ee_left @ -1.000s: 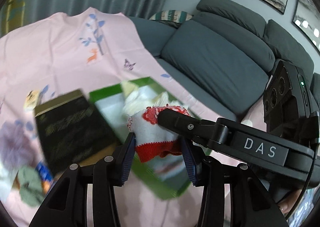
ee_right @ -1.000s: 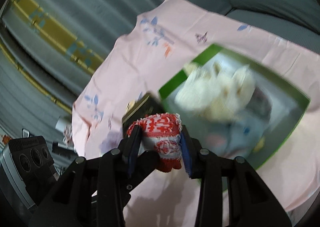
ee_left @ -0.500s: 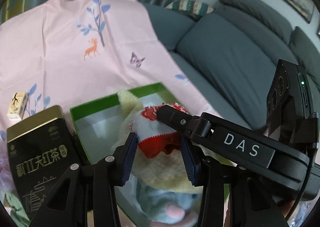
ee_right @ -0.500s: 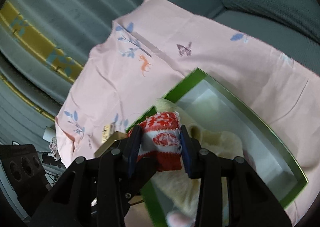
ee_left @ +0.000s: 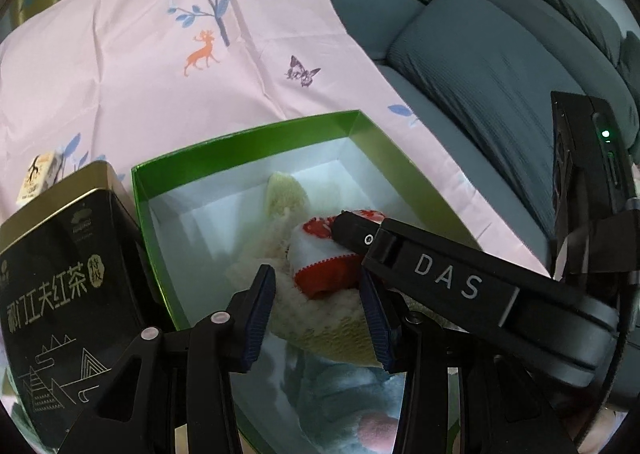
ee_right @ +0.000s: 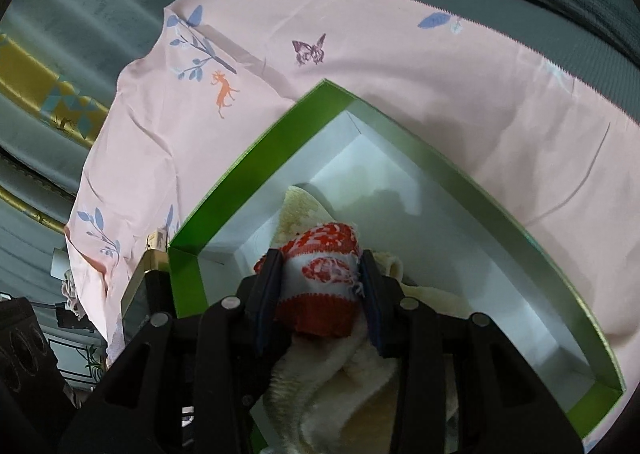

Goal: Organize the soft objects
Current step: 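Open the right tool and withdraw it from the box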

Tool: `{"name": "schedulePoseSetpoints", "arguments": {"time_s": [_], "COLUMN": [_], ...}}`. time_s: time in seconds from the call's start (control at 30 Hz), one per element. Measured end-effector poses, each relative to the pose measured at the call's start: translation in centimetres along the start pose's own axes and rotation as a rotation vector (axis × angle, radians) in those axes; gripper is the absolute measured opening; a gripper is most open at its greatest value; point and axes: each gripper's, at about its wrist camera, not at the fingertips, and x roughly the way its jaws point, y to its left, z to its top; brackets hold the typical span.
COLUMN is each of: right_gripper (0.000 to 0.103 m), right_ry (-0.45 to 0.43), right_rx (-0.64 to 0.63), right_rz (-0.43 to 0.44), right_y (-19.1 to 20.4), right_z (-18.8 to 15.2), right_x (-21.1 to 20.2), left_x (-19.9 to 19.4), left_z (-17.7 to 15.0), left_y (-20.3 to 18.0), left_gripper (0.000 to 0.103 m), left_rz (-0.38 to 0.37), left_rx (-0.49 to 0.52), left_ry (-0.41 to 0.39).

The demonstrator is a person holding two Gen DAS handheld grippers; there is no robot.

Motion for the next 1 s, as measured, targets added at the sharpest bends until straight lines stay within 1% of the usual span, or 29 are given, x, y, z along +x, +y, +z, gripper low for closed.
{"name": "schedulePoseSetpoints", "arguments": {"time_s": [0.1,0.23,0.33,0.37,0.4,0.43,0.47,0.5,0.57,0.63,0.67,0.7,0.77,0.9,1.0], "right_gripper": [0.039,0.041,0.051,0.057,0.064,0.068,0.074,0.077,0.079,0.082,0.084,0.085,0.086,0.088,0.088], "right_ry": [-0.007,-0.040,-0.082,-0.107,-0.125,-0.152,-0.175,-0.210,-0.239,-0.268,-0.286,-0.308,-0.324,-0.340,-0.337], "right_rx": [0.009,0.003,-0.006,-0.011,-0.011,-0.010,-0.012,-0.022,-0.040,-0.062,-0.073,-0.086,-0.091,-0.105,-0.121], "right_rz": [0.017,0.031,0.049,0.061,0.069,0.074,0.074,0.070,0.059,0.054,0.055,0.059,0.067,0.094,0.089], "right_y": [-0.2,0.2,0.6,0.7,0.8,0.9,1.0,1.2,1.5,2.0,2.2,2.6,2.9,4.4,5.8], "right_z": [-0.1,-0.3,-0.6,-0.9,-1.1,-1.5,-1.9,-2.5,-3.3,-4.5,-5.2,-6.1,-7.4,-11.0,-13.3], "right_x": [-0.4,-1.6,-3.3,-4.2,-4.9,-5.8,-6.5,-7.5,-8.7,-9.9,-10.5,-11.2,-12.1,-13.4,-13.9], "left_x": [-0.4,-2.2,-3.9,-4.5,-5.1,-5.7,-6.4,-7.2,-8.7,-10.0,-10.8,-11.3,-12.8,-15.0,-16.6], "left_z": [0.0,0.1,-0.1,-0.2,-0.3,-0.5,-0.7,-1.0,-1.5,-2.2,-2.6,-3.0,-4.0,-5.9,-7.3], "left_y": [-0.1,-0.3,-0.5,-0.5,-0.6,-0.7,-0.7,-0.6,-0.4,0.1,0.5,0.8,1.7,3.5,5.2], "left_gripper": [0.045,0.045,0.045,0.046,0.053,0.058,0.064,0.066,0.067,0.071,0.078,0.082,0.083,0.083,0.083], "left_rz": [-0.007,-0.052,-0.069,-0.072,-0.075,-0.077,-0.079,-0.080,-0.076,-0.070,-0.067,-0.066,-0.066,-0.033,-0.016], "left_rx": [0.004,0.006,0.020,0.027,0.036,0.044,0.051,0.058,0.068,0.078,0.081,0.082,0.088,0.089,0.083], "left_ry": [0.000,-0.028,-0.058,-0.067,-0.073,-0.080,-0.092,-0.109,-0.134,-0.145,-0.152,-0.159,-0.180,-0.194,-0.207]}}
